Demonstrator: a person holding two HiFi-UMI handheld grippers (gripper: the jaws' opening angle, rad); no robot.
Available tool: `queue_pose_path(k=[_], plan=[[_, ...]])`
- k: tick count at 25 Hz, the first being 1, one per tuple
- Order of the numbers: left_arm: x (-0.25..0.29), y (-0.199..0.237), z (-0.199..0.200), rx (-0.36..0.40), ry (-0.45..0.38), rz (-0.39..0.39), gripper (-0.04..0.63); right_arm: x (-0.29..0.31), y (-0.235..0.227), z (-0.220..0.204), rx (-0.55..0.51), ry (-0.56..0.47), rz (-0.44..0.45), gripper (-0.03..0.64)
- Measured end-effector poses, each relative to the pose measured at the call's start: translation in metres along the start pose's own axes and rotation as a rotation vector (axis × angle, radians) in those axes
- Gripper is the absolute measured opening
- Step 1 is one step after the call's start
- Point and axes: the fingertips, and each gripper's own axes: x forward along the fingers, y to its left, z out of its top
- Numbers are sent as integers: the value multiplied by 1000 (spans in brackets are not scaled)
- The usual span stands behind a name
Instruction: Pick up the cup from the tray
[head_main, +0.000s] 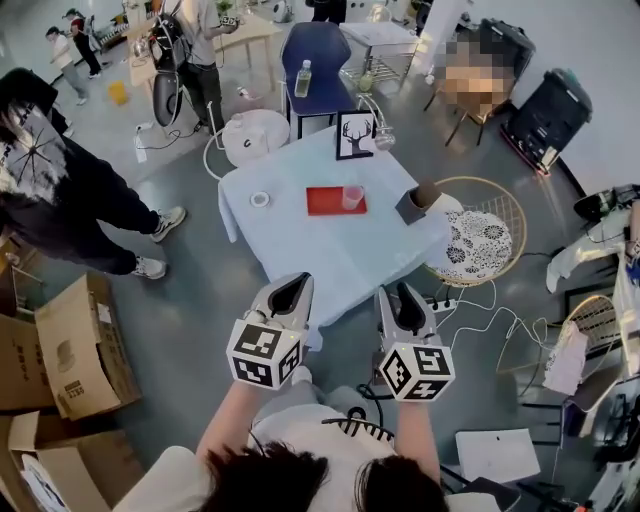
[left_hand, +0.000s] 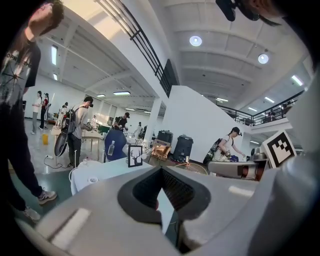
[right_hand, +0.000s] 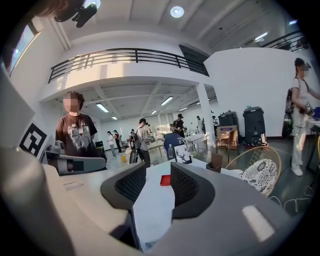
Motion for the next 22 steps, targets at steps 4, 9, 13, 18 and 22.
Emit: queue_pose_path(k=[4, 9, 13, 18, 22], plan=[[9, 8, -1, 3, 8, -11, 0, 10, 2, 1, -5, 1, -4, 184], [16, 17, 0, -8, 3, -6, 0, 18, 0, 1, -3, 6, -10, 196], [25, 26, 3, -19, -14, 17, 0, 30, -4, 2, -18, 1, 0, 202], [40, 34, 5, -24, -22, 39, 0, 49, -19, 7, -22, -5, 11, 216], [58, 39, 9, -15, -18, 52, 0, 74, -26, 8, -21, 12, 43, 229]])
